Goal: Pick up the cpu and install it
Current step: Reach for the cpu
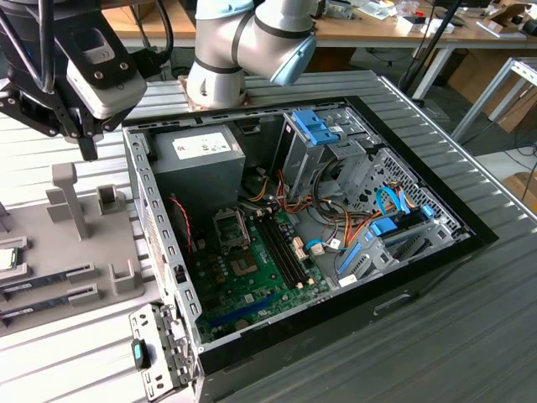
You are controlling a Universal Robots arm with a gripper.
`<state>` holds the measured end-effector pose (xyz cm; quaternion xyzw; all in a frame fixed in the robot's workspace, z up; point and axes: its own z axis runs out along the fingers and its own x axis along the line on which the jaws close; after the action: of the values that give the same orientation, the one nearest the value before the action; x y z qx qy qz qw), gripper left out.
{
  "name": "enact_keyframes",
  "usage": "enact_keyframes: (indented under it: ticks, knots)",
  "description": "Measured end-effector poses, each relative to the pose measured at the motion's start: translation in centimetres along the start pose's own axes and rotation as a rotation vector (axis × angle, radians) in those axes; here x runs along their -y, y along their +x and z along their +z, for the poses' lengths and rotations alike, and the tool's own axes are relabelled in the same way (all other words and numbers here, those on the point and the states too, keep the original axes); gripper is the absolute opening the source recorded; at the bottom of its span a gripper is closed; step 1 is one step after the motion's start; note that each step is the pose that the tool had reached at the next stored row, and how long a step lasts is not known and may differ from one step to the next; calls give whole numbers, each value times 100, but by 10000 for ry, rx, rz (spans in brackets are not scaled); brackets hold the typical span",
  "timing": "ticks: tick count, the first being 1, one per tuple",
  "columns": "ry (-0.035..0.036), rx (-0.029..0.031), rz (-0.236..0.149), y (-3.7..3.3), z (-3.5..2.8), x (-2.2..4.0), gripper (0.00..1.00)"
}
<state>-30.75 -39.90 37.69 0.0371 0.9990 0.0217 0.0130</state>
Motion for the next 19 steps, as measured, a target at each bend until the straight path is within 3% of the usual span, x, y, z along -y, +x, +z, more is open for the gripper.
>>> enact_keyframes:
  ticks: [19]
  knots:
    - [0,1,0,18,50,4,11]
